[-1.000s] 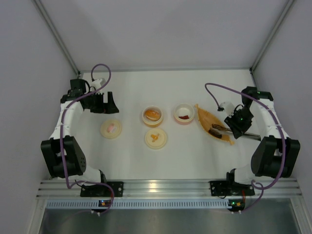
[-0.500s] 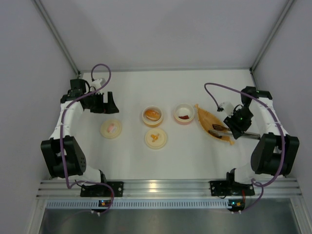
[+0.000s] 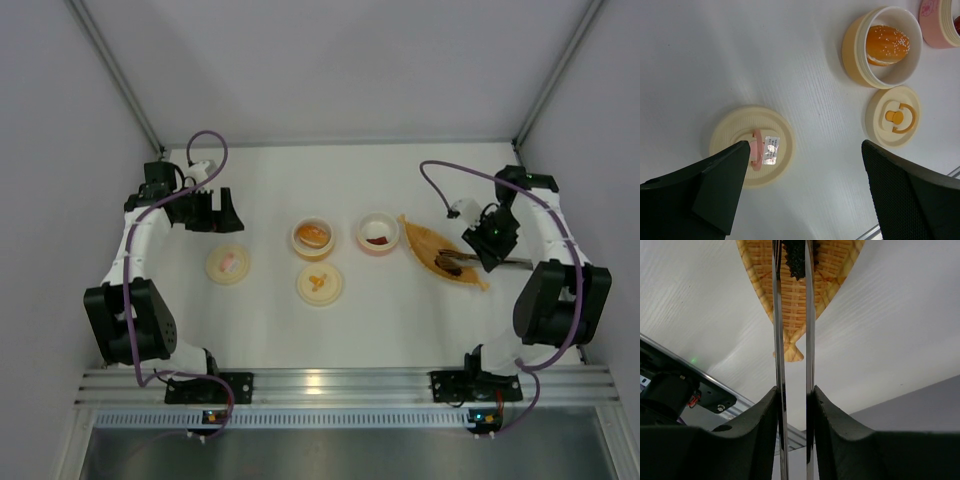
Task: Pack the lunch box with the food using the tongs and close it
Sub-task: Pick up the fake food from the plate, then place the fake food in the packing box, then place the clamp at the center of the board.
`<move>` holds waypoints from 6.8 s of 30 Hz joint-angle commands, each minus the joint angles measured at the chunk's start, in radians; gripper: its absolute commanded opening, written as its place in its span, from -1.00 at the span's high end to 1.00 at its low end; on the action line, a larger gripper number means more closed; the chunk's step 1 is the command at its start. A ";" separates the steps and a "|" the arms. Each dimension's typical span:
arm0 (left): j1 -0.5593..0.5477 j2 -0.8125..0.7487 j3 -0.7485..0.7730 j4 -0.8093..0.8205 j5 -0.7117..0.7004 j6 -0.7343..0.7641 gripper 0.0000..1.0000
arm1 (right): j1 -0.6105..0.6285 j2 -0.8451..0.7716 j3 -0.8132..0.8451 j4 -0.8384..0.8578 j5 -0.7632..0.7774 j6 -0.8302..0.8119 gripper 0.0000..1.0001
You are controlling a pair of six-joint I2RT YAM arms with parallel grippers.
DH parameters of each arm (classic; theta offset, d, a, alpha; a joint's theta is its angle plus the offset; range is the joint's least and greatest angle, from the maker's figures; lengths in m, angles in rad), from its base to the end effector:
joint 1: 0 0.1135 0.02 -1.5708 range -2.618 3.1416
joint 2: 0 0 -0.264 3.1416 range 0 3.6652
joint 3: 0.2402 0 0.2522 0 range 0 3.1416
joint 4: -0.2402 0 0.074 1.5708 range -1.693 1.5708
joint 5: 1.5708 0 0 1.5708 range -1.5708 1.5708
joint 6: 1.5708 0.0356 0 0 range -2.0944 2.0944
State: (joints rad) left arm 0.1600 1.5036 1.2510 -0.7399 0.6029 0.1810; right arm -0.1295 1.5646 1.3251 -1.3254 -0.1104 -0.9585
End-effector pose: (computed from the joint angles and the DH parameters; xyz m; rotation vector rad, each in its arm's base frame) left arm 0.3102 0.0296 0.2873 0.2482 2.4072 -0.6167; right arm 0.2694 -0.0311 0.2683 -1.2393 2.8155 0.1407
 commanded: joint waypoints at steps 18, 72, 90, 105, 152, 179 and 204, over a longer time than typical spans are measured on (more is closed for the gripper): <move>0.000 0.006 0.007 0.042 0.009 -0.005 -0.96 | -0.007 -0.055 0.074 -0.179 -0.054 -0.031 0.70; 0.000 0.018 0.021 0.031 0.003 0.003 -0.96 | 0.278 0.028 0.399 -0.158 -0.304 0.225 0.88; 0.000 0.027 -0.001 0.037 -0.015 0.025 -0.96 | 0.384 0.215 0.522 -0.021 -0.279 0.317 0.88; 0.001 0.040 -0.012 0.043 -0.025 0.034 -0.96 | 0.387 0.279 0.488 0.077 -0.236 0.310 0.88; 0.001 0.033 0.008 0.025 -0.031 0.037 -0.96 | 0.366 0.241 0.597 0.022 -0.299 0.340 0.35; 0.000 0.067 0.076 0.020 -0.009 -0.020 -0.96 | -0.315 0.304 0.269 0.339 -0.288 0.455 0.44; 0.000 0.066 0.057 0.016 -0.020 0.000 -0.96 | -0.275 0.419 0.120 0.506 -0.149 0.389 -0.98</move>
State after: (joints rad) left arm 0.1600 1.5692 1.2942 -0.7338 0.5640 0.1730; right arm -0.4145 1.9930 1.4467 -0.8753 -0.2798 -0.5396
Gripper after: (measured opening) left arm 0.982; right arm 0.901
